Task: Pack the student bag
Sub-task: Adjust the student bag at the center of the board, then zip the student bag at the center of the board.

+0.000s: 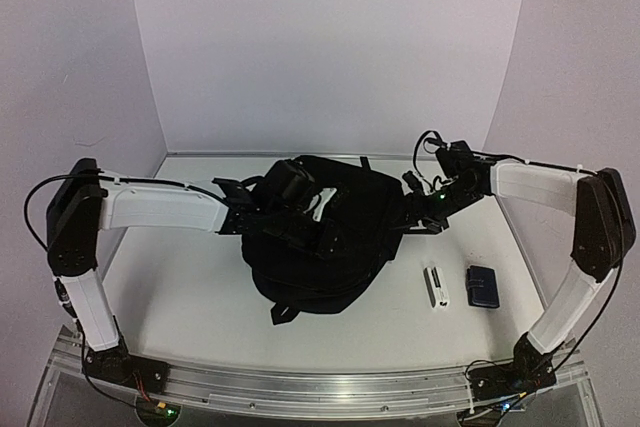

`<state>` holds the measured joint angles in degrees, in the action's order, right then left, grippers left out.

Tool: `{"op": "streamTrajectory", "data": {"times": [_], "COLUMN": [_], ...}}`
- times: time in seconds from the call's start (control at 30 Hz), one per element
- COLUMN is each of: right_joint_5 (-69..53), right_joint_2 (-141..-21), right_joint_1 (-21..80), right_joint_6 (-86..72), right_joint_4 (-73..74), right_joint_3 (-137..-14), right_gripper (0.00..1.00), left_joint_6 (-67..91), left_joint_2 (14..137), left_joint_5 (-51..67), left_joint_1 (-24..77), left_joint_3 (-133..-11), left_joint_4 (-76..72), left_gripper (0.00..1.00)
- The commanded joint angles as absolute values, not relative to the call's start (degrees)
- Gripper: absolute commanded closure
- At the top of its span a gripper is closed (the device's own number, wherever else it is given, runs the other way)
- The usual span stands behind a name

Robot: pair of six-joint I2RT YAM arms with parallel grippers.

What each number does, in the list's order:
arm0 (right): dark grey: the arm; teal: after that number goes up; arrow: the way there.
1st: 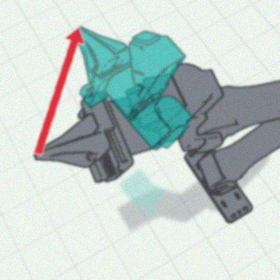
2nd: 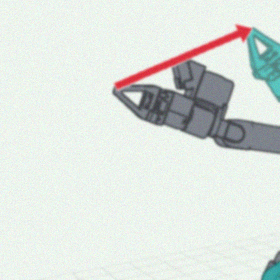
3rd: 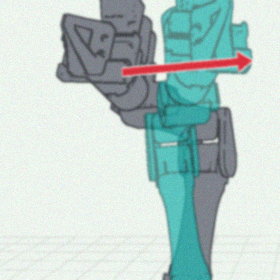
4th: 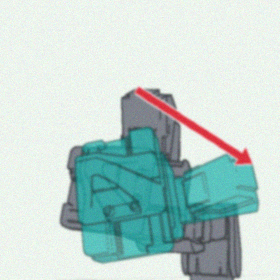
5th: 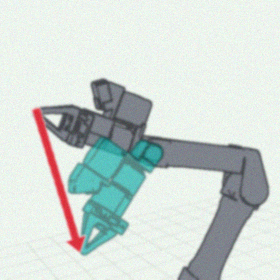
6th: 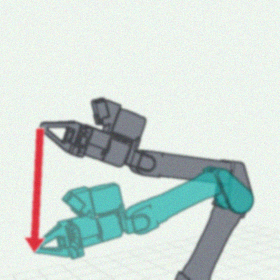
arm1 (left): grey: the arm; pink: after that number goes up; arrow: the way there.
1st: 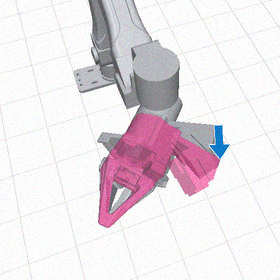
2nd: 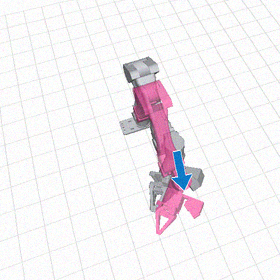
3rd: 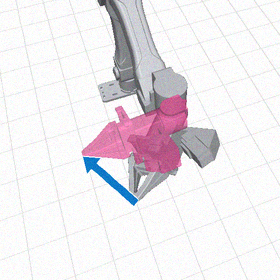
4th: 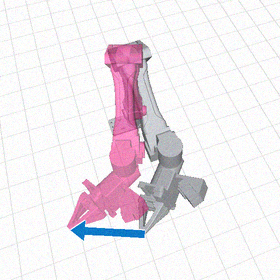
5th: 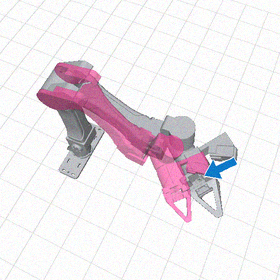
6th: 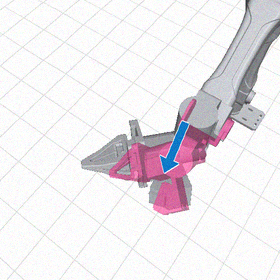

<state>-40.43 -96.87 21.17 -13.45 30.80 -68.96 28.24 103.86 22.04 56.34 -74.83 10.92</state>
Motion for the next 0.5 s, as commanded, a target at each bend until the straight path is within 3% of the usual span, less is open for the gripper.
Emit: {"op": "streamTrajectory", "data": {"times": [0.0,0.47], "right_joint_5": [-45.4,-51.1], "right_joint_2": [-100.9,-107.0], "right_joint_1": [19.9,19.5], "right_joint_6": [-16.8,-22.8], "right_joint_4": [24.0,15.9], "right_joint_3": [-67.4,-64.6], "right_gripper": [0.42,0.39], "left_joint_6": [32.2,36.1], "left_joint_2": [108.4,117.4], "left_joint_5": [25.6,25.3], "left_joint_1": [57.9,59.9], "left_joint_3": [-80.3,-87.1], "left_joint_4": [8.1,8.1], "left_gripper": [0.77,0.80]}}
